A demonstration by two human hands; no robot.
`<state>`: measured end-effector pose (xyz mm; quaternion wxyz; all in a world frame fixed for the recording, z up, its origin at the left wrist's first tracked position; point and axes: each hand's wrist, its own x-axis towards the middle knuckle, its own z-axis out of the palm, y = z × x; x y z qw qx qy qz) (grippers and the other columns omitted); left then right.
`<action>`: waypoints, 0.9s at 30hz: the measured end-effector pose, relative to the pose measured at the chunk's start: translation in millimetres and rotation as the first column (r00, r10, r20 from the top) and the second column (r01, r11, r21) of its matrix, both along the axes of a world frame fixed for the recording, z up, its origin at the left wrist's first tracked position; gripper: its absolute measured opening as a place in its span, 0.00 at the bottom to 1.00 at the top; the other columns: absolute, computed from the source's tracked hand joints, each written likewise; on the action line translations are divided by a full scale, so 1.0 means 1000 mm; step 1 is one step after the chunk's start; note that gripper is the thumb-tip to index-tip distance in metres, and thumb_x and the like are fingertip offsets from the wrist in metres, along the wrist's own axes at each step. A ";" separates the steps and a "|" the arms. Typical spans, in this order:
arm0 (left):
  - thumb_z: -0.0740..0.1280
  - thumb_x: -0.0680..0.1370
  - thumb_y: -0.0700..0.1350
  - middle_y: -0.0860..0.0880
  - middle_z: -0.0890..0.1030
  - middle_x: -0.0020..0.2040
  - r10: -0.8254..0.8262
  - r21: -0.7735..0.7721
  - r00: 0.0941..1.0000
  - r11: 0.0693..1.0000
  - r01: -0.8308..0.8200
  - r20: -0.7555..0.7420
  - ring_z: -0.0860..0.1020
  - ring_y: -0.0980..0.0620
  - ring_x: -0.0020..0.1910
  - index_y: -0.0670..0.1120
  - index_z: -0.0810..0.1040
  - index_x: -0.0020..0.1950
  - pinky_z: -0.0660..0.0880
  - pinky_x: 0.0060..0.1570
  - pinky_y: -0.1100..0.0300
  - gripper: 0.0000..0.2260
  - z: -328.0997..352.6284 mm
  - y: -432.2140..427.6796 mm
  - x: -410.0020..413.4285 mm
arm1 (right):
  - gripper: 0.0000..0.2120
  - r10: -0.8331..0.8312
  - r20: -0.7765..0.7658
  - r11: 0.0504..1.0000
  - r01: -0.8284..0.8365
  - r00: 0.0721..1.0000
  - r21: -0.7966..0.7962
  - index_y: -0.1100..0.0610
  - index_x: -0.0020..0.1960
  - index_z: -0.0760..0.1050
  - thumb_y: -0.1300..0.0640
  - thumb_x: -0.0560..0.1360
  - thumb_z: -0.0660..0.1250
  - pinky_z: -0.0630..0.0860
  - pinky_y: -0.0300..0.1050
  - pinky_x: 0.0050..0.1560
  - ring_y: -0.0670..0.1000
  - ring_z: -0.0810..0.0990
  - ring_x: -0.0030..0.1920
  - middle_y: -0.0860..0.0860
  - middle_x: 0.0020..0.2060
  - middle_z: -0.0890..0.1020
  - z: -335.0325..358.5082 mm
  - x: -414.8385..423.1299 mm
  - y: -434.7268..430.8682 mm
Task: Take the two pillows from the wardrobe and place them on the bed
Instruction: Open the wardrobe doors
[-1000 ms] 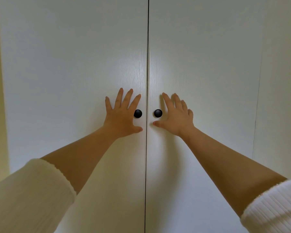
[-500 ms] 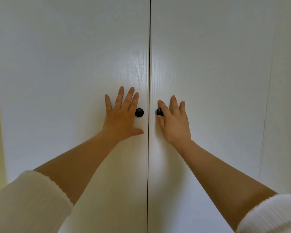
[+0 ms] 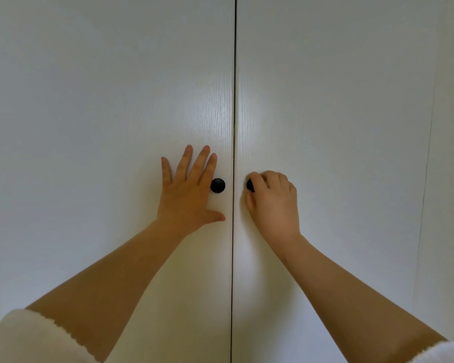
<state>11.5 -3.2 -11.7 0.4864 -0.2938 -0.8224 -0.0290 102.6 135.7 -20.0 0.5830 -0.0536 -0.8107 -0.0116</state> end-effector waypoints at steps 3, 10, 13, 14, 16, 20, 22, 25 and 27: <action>0.65 0.63 0.70 0.52 0.32 0.73 -0.015 0.007 1.000 1.000 0.015 0.002 0.35 0.44 0.74 0.51 0.26 0.66 0.33 0.66 0.39 0.54 0.000 0.000 0.001 | 0.06 0.004 0.026 0.999 -0.003 1.000 -0.055 0.61 0.47 0.77 0.59 0.74 0.65 0.67 0.49 0.45 0.59 0.76 0.44 0.57 0.40 0.79 0.001 -0.004 -0.001; 0.64 0.65 0.69 0.51 0.30 0.72 -0.014 -0.002 1.000 1.000 0.014 0.022 0.27 0.47 0.68 0.51 0.22 0.65 0.31 0.65 0.39 0.54 0.002 0.001 0.001 | 0.11 0.108 0.139 0.968 -0.073 0.984 -0.241 0.58 0.57 0.70 0.54 0.78 0.57 0.64 0.46 0.44 0.55 0.69 0.53 0.55 0.50 0.77 0.004 -0.008 -0.002; 0.65 0.67 0.66 0.48 0.36 0.76 -0.004 -0.068 0.998 0.998 0.007 0.055 0.32 0.44 0.73 0.48 0.31 0.72 0.34 0.67 0.37 0.51 0.005 -0.005 0.000 | 0.11 0.069 0.186 0.972 -0.024 0.980 -0.234 0.58 0.57 0.69 0.54 0.79 0.56 0.64 0.47 0.46 0.56 0.69 0.53 0.55 0.51 0.77 0.007 -0.002 -0.005; 0.65 0.68 0.65 0.48 0.37 0.76 -0.006 -0.096 0.997 0.995 0.013 0.074 0.33 0.43 0.73 0.48 0.34 0.73 0.35 0.68 0.37 0.49 0.006 -0.008 0.001 | 0.11 0.050 0.202 0.975 -0.003 0.978 -0.223 0.58 0.57 0.68 0.54 0.79 0.56 0.64 0.48 0.46 0.56 0.70 0.53 0.55 0.51 0.76 0.009 0.001 -0.006; 0.64 0.71 0.63 0.49 0.38 0.77 -0.055 -0.093 0.988 0.993 0.069 0.146 0.35 0.45 0.74 0.49 0.37 0.74 0.38 0.69 0.38 0.45 0.011 -0.012 0.005 | 0.12 0.033 0.228 0.977 0.017 0.973 -0.213 0.58 0.58 0.67 0.53 0.79 0.55 0.65 0.50 0.49 0.56 0.70 0.53 0.55 0.51 0.76 0.011 0.010 -0.008; 0.66 0.73 0.56 0.50 0.43 0.77 -0.396 0.212 0.855 0.916 0.341 0.334 0.39 0.49 0.75 0.50 0.45 0.75 0.43 0.72 0.44 0.40 0.013 -0.004 0.031 | 0.11 0.116 0.193 0.968 -0.068 0.974 -0.242 0.58 0.57 0.68 0.54 0.78 0.56 0.68 0.52 0.51 0.56 0.71 0.53 0.55 0.50 0.77 0.013 0.034 -0.012; 0.69 0.71 0.53 0.51 0.45 0.77 -0.589 0.328 0.722 0.806 0.493 0.362 0.41 0.51 0.75 0.49 0.47 0.75 0.47 0.73 0.48 0.41 0.008 0.001 0.047 | 0.09 0.181 0.153 0.958 -0.139 0.971 -0.250 0.58 0.55 0.69 0.56 0.78 0.58 0.71 0.54 0.51 0.57 0.73 0.51 0.54 0.48 0.78 0.013 0.049 -0.014; 0.72 0.69 0.50 0.55 0.52 0.76 -0.755 0.468 0.492 0.655 0.593 0.433 0.50 0.54 0.74 0.52 0.48 0.74 0.53 0.71 0.55 0.42 -0.005 0.005 0.068 | 0.08 0.256 0.122 0.945 -0.222 0.959 -0.240 0.58 0.53 0.70 0.57 0.77 0.59 0.73 0.54 0.50 0.56 0.75 0.47 0.53 0.44 0.78 0.012 0.073 -0.011; 0.73 0.68 0.48 0.60 0.59 0.72 -0.818 0.565 0.310 0.564 0.603 0.485 0.59 0.58 0.70 0.56 0.51 0.73 0.57 0.66 0.58 0.41 -0.015 0.009 0.082 | 0.05 0.307 0.097 0.930 -0.277 0.947 -0.241 0.56 0.51 0.70 0.56 0.76 0.61 0.73 0.41 0.45 0.49 0.75 0.43 0.47 0.40 0.76 0.011 0.090 -0.007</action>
